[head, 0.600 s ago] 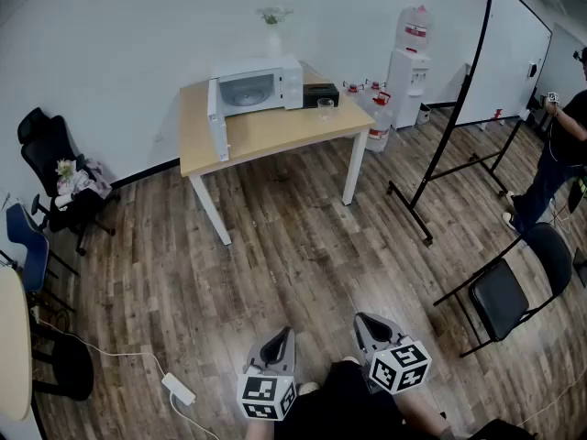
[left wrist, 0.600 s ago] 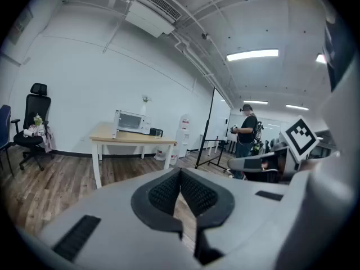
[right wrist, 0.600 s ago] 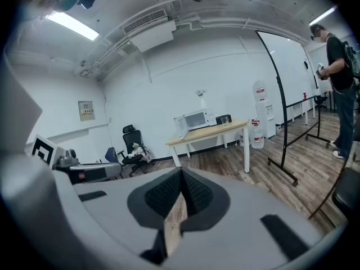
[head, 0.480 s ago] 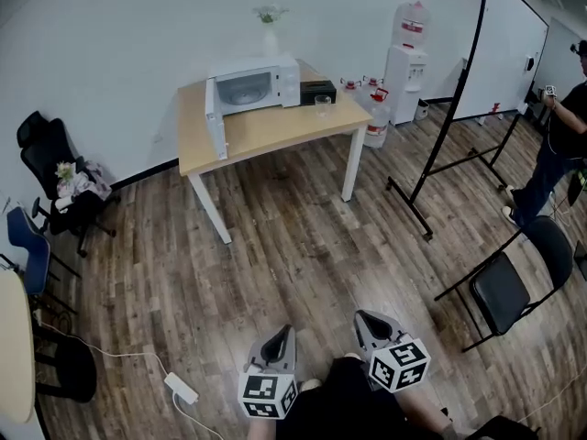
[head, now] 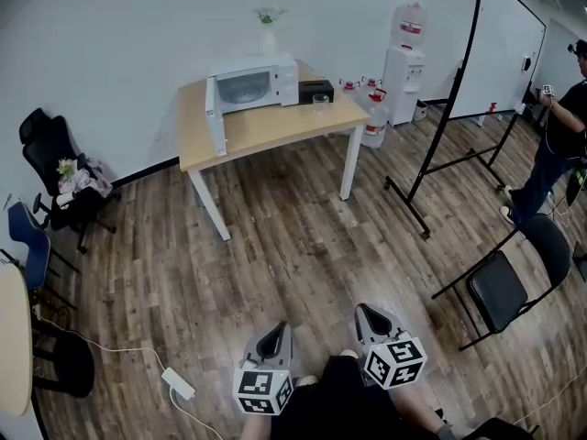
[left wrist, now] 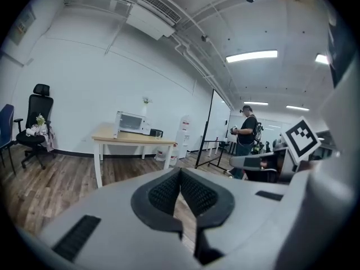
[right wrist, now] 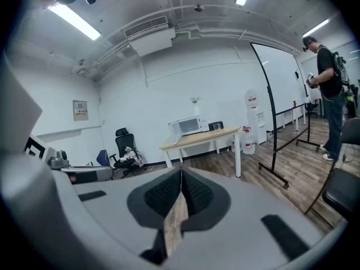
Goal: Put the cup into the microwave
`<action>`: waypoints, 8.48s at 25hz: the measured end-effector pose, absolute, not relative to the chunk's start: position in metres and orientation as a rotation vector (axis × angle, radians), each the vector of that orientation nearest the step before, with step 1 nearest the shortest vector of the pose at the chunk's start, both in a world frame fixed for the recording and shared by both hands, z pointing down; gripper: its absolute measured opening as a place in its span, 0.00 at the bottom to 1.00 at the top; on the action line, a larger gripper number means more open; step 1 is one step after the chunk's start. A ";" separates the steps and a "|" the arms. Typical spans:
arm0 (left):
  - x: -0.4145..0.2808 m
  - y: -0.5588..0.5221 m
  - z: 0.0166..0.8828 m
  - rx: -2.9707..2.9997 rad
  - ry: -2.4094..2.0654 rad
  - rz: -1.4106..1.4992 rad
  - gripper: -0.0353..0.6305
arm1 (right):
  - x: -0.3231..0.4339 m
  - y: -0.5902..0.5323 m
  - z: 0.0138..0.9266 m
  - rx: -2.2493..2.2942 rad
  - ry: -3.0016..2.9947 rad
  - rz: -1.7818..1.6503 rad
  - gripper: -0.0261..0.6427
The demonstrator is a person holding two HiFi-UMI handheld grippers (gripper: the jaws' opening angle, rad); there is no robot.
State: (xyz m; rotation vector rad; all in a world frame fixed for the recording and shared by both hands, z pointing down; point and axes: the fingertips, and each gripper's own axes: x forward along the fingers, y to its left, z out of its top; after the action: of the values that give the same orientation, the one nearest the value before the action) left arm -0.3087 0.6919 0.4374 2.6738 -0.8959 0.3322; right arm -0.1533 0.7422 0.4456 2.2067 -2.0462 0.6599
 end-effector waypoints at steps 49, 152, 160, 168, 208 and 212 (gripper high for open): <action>-0.179 0.448 0.461 2.602 -1.024 0.308 0.06 | -0.040 0.490 0.483 2.035 -2.190 0.815 0.03; -0.041 -0.037 0.499 2.614 -0.864 0.467 0.06 | 0.112 0.013 0.504 2.189 -2.038 0.797 0.03; 0.000 -0.058 0.494 2.642 -0.824 0.463 0.06 | 0.159 -0.014 0.495 2.248 -2.018 0.735 0.03; 0.052 -0.088 0.493 2.664 -0.769 0.467 0.06 | 0.211 -0.044 0.497 2.287 -1.973 0.713 0.03; 0.186 -0.197 0.542 2.606 -0.763 0.666 0.06 | 0.353 -0.173 0.588 2.214 -1.871 0.716 0.66; 0.192 -0.209 0.546 2.586 -0.786 0.678 0.06 | 0.359 -0.189 0.585 2.184 -1.901 0.577 0.66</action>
State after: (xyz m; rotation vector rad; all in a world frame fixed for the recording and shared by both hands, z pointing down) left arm 0.1922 -0.2089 0.5460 2.5865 -0.7863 0.6782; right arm 0.3590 -0.1890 0.5846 2.1842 -1.9007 0.5770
